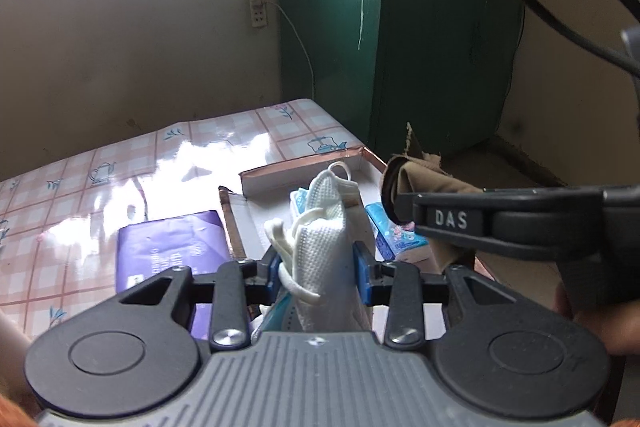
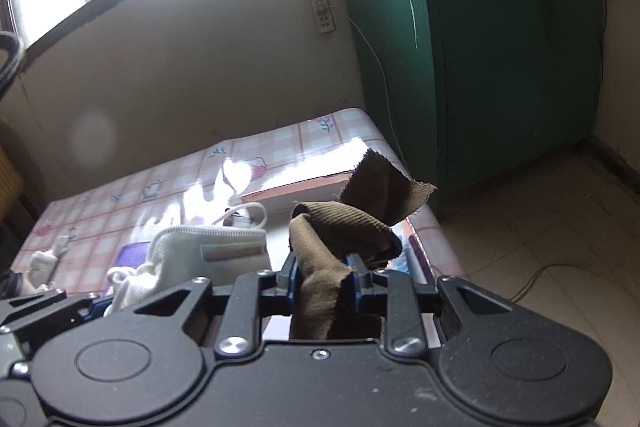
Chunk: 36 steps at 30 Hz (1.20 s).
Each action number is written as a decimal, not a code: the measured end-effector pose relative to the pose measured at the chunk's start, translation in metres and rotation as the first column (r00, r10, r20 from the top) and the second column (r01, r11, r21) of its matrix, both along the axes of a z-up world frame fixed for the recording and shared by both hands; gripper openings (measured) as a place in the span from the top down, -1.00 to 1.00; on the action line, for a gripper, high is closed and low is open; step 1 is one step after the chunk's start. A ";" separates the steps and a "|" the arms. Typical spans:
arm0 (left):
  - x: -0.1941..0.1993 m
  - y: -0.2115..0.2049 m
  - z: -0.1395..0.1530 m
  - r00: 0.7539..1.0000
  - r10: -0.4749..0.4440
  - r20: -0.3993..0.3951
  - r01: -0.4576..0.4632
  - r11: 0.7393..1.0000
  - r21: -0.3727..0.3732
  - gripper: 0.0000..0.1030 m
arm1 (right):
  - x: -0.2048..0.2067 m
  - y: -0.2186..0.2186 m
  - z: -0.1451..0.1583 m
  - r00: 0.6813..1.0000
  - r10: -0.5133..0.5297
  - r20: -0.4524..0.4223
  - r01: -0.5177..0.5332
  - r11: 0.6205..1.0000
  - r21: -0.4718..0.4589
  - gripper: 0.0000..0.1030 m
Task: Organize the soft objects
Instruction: 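Release the brown cloth into the box with the right gripper while the left releases the mask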
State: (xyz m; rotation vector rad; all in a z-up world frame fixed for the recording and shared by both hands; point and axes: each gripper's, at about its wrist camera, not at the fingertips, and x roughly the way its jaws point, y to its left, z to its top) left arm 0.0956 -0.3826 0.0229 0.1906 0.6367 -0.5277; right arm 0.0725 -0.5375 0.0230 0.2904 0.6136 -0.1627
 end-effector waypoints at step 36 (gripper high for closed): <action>-0.064 0.095 0.018 0.994 0.092 0.055 -0.093 0.996 0.011 -0.83 | -0.079 0.084 0.016 0.997 -0.082 0.000 0.082 0.996 -0.045 -0.51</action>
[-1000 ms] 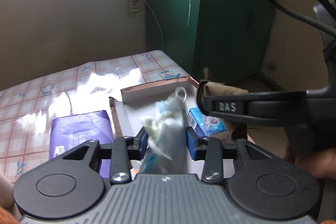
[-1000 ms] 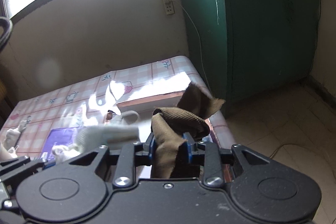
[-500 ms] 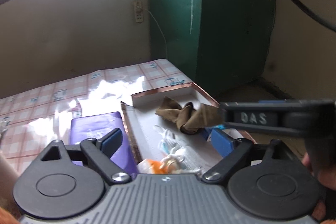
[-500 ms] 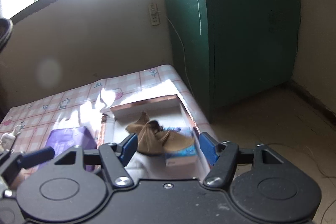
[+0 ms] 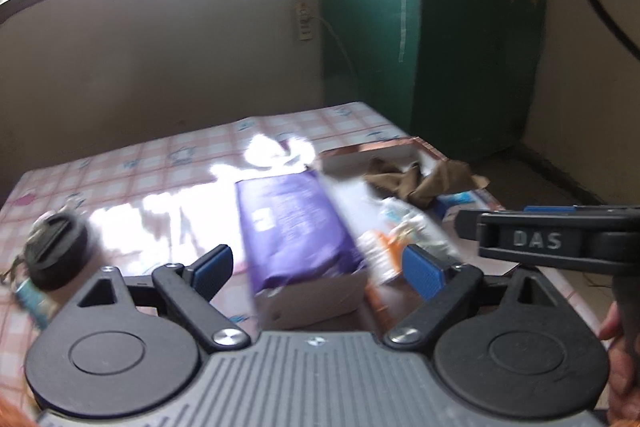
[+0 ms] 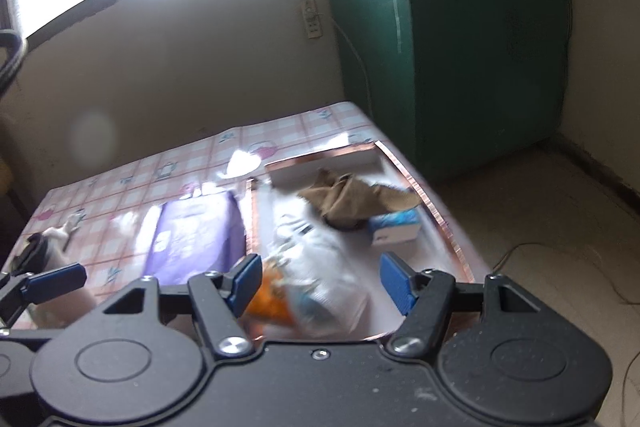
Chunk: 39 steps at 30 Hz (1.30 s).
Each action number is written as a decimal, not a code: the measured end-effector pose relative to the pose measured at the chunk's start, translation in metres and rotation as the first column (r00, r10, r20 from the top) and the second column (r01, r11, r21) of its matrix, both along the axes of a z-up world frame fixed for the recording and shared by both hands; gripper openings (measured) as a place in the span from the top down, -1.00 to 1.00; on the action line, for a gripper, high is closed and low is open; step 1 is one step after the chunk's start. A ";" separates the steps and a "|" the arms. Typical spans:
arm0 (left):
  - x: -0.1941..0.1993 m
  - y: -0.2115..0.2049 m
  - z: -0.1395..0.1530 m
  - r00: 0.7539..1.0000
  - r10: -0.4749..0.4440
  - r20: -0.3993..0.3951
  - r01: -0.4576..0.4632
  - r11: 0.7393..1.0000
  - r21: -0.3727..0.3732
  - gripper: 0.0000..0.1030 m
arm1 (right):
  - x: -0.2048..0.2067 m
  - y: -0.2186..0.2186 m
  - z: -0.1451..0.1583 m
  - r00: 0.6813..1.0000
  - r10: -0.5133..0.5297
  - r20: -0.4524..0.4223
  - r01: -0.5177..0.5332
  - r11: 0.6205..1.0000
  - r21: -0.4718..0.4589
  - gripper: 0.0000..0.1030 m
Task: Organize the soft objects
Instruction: 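Release the brown cloth into the box with the right gripper while the left releases the mask, then move both grippers back toward the yellow tape roll and blue mask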
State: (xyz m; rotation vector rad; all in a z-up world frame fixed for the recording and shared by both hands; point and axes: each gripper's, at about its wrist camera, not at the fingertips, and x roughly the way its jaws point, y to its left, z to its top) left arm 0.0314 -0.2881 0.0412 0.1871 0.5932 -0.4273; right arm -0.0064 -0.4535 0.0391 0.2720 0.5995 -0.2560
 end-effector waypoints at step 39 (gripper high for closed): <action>-0.018 0.188 -0.019 0.965 0.260 -0.037 -0.261 0.965 -0.027 -0.83 | 0.013 0.188 -0.018 0.954 0.297 -0.037 -0.296 0.955 0.025 -0.51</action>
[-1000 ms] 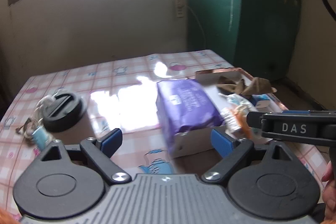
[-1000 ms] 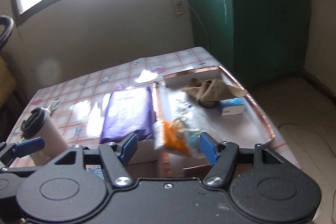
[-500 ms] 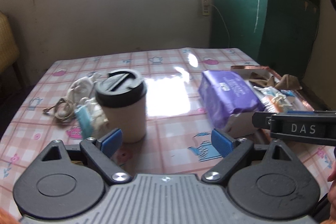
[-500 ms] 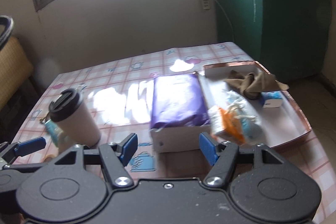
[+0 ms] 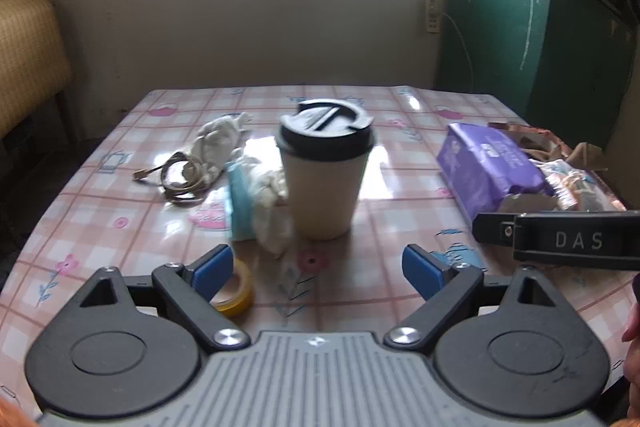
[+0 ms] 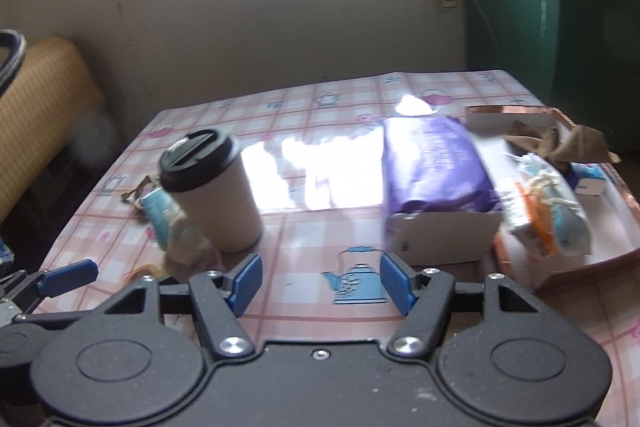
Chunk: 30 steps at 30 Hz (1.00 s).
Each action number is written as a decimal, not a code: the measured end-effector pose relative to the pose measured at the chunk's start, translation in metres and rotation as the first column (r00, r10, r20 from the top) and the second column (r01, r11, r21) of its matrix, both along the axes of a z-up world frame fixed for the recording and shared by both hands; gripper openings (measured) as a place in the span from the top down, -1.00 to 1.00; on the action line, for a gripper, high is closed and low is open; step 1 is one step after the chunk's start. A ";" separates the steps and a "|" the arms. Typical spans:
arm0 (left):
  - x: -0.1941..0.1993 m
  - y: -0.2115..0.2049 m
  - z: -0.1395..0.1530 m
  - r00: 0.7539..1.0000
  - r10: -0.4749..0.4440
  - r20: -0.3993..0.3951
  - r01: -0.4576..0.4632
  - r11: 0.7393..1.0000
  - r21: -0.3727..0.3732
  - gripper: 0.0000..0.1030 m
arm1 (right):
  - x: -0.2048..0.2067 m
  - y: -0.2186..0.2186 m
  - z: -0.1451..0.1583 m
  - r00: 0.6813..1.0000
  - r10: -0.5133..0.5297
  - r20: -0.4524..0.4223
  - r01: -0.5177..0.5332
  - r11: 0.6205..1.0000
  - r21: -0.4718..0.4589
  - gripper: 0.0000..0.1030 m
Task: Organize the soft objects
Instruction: 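Move both grippers back toward the yellow tape roll and blue mask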
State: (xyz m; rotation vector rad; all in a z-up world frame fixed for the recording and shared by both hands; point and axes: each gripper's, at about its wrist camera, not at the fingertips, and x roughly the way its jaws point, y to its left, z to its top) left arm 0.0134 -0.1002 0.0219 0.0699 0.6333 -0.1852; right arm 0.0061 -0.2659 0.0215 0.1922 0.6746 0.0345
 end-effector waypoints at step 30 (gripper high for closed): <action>0.062 0.060 -0.062 0.994 0.075 -0.085 -0.071 0.996 0.051 -0.83 | 0.039 0.073 -0.035 0.981 0.189 -0.042 -0.189 0.982 0.005 -0.51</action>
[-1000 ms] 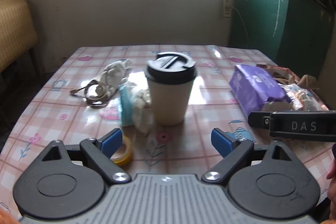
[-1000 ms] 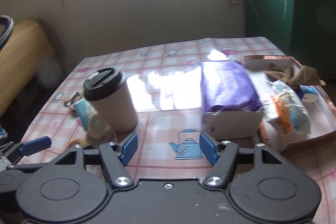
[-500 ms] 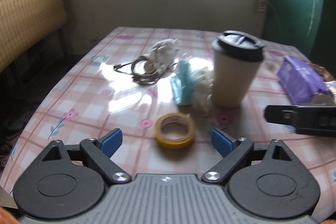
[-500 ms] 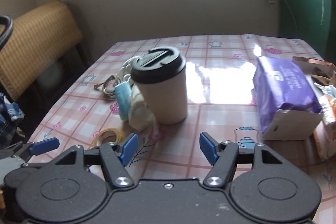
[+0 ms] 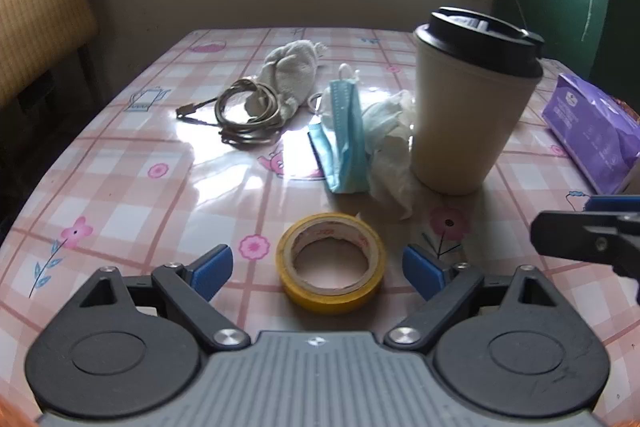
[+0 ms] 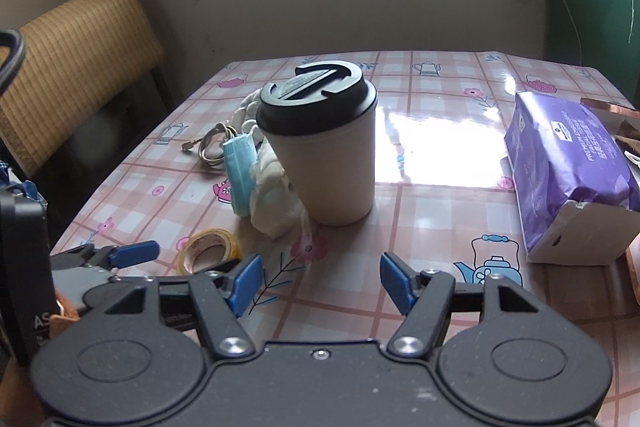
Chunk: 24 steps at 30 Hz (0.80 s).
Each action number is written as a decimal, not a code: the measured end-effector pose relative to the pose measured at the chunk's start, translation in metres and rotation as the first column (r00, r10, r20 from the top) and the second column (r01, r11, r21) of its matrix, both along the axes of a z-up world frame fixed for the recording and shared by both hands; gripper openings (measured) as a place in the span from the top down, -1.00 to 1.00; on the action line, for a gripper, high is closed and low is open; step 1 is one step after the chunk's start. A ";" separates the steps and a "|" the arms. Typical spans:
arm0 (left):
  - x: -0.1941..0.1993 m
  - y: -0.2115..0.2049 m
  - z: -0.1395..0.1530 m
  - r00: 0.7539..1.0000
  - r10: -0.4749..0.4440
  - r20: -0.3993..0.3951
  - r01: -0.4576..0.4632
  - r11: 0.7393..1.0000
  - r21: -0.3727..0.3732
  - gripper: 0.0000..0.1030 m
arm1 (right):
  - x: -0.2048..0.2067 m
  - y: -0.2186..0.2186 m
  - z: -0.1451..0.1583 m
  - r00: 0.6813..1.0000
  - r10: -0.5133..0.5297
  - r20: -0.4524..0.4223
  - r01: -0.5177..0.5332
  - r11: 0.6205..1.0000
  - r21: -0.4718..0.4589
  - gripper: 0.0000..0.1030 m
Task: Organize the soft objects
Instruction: 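Move both grippers back toward the yellow tape roll and blue mask, then grasp the yellow tape roll with the left gripper while the right grasps the blue mask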
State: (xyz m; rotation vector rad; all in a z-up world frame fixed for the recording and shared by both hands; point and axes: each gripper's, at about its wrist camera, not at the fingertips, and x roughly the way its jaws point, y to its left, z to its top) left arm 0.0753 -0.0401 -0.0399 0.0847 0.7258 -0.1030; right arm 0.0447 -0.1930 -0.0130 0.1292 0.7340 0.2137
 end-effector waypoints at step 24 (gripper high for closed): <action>-0.007 0.076 0.033 0.976 0.204 0.080 -0.201 0.978 -0.050 -0.18 | 0.053 0.087 0.011 0.979 0.174 0.105 -0.174 0.985 -0.014 -0.46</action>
